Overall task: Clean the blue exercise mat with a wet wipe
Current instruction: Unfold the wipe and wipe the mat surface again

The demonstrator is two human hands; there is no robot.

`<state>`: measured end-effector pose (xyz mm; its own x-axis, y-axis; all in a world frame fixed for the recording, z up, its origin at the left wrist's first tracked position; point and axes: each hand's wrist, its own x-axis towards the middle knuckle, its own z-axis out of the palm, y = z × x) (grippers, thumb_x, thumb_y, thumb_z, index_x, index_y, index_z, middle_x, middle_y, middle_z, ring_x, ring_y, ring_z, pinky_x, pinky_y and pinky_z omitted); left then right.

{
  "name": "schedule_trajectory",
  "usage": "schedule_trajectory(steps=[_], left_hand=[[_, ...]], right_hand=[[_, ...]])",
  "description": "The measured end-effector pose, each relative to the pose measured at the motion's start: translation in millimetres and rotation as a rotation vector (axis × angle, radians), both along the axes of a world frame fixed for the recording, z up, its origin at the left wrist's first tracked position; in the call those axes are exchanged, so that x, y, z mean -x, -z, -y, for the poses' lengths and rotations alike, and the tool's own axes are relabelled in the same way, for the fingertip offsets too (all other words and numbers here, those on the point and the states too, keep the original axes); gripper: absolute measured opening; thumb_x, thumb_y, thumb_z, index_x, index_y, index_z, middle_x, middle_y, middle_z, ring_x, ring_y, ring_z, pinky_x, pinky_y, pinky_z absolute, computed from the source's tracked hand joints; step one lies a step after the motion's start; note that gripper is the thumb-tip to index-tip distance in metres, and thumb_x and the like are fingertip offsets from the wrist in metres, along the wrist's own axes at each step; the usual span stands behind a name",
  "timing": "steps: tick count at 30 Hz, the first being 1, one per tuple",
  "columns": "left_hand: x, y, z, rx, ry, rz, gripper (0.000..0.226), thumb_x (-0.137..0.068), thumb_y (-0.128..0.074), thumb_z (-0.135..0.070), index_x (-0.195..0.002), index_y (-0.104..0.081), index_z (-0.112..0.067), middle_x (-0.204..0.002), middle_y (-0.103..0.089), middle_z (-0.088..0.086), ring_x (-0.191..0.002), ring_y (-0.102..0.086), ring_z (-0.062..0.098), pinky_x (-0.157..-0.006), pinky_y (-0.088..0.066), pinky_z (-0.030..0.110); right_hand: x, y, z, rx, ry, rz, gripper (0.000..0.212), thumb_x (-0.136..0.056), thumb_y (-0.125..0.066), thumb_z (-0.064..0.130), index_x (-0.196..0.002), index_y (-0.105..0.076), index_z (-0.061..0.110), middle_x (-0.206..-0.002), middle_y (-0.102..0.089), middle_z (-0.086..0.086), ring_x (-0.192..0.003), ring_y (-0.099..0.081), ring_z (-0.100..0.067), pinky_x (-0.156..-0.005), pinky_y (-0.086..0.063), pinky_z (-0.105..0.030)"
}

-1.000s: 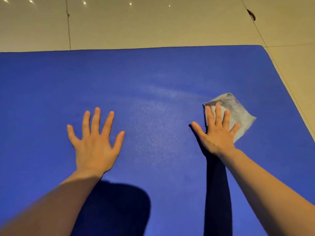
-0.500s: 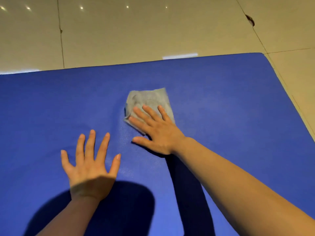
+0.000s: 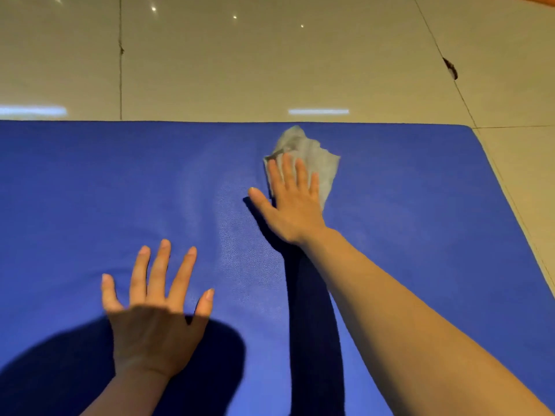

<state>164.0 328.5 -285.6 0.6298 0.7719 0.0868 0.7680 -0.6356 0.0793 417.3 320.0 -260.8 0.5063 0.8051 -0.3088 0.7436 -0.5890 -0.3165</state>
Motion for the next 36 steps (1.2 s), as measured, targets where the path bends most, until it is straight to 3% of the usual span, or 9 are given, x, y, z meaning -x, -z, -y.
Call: schedule_trajectory(steps=[3,6,12,16,19,24,29,32,36], left_hand=[[0.8,-1.0,-0.9,0.006,-0.004,-0.005,0.060,-0.090,-0.036,-0.049,-0.140,-0.052,-0.018,-0.149,-0.042,0.017,-0.135,-0.042,0.038,-0.106,-0.016,0.067],[-0.3,-1.4,-1.5,0.046,-0.003,-0.031,0.062,-0.092,-0.032,-0.053,-0.140,-0.051,-0.020,-0.150,-0.041,0.015,-0.137,-0.038,0.036,-0.106,-0.016,0.067],[2.0,1.7,-2.9,0.128,0.002,-0.056,0.069,-0.095,-0.010,-0.065,-0.142,-0.042,-0.026,-0.153,-0.035,0.012,-0.141,-0.030,0.034,-0.109,-0.009,0.065],[0.5,2.5,-0.9,0.127,0.004,-0.057,0.068,-0.095,-0.010,-0.064,-0.143,-0.040,-0.027,-0.153,-0.034,0.011,-0.142,-0.030,0.034,-0.108,-0.009,0.066],[0.6,2.6,-1.4,0.122,-0.002,-0.045,0.070,-0.095,-0.013,-0.062,-0.140,-0.051,-0.024,-0.151,-0.038,0.013,-0.140,-0.033,0.034,-0.108,-0.010,0.067],[-1.1,3.4,-2.8,0.098,0.002,-0.045,0.066,-0.096,-0.015,-0.062,-0.144,-0.042,-0.026,-0.153,-0.036,0.013,-0.141,-0.031,0.034,-0.108,-0.010,0.066],[-2.9,4.1,-2.3,0.009,0.001,0.007,0.061,-0.090,-0.037,-0.050,-0.140,-0.053,-0.020,-0.150,-0.041,0.015,-0.138,-0.038,0.036,-0.108,-0.013,0.066],[-2.4,5.7,-1.6,0.006,0.015,0.010,0.060,-0.091,-0.037,-0.049,-0.140,-0.053,-0.020,-0.151,-0.040,0.015,-0.139,-0.037,0.036,-0.108,-0.014,0.066],[-1.5,6.5,-1.5,0.004,0.008,0.012,0.058,-0.092,-0.034,-0.048,-0.141,-0.052,-0.020,-0.152,-0.039,0.014,-0.140,-0.037,0.035,-0.108,-0.014,0.066]], right_hand=[[46.0,-0.5,-35.7,0.018,-0.269,-0.026,0.075,-0.096,-0.028,0.066,-0.156,0.001,0.032,-0.162,0.018,0.007,-0.147,0.024,-0.017,-0.115,0.023,-0.044],[14.0,-4.1,-44.9,0.045,-0.342,-0.008,0.068,-0.098,-0.026,0.062,-0.155,0.000,0.035,-0.163,0.014,0.009,-0.149,0.017,-0.013,-0.119,0.014,-0.042],[-136.6,-10.1,-0.7,0.204,0.185,0.067,0.067,-0.100,-0.023,0.060,-0.156,0.001,0.032,-0.163,0.013,-0.002,-0.150,0.011,-0.018,-0.121,0.005,-0.043],[-144.5,-3.8,-4.7,0.246,0.396,0.069,0.081,-0.095,-0.021,0.070,-0.156,0.004,0.023,-0.163,0.015,-0.007,-0.150,0.015,-0.025,-0.121,0.008,-0.044],[-91.2,4.9,-48.2,0.176,0.158,0.160,0.083,-0.094,-0.018,0.071,-0.156,0.006,0.022,-0.162,0.017,-0.006,-0.149,0.018,-0.025,-0.119,0.012,-0.047],[43.6,0.8,-91.6,0.057,-0.268,-0.017,0.079,-0.093,-0.025,0.072,-0.156,0.002,0.034,-0.161,0.021,0.004,-0.146,0.026,-0.023,-0.115,0.023,-0.047],[3.5,0.9,-77.1,0.057,-0.358,-0.019,0.068,-0.097,-0.024,0.066,-0.155,-0.003,0.037,-0.163,0.013,0.006,-0.149,0.015,-0.016,-0.119,0.014,-0.041],[-67.4,7.2,-34.7,0.054,-0.111,0.070,0.072,-0.093,-0.014,0.069,-0.155,-0.006,0.035,-0.164,0.010,0.000,-0.150,0.011,-0.021,-0.120,0.009,-0.045],[-123.1,-1.6,48.8,0.156,0.406,0.063,0.065,-0.101,-0.021,0.058,-0.156,-0.002,0.030,-0.164,0.008,0.001,-0.150,0.010,-0.019,-0.121,0.005,-0.044]])
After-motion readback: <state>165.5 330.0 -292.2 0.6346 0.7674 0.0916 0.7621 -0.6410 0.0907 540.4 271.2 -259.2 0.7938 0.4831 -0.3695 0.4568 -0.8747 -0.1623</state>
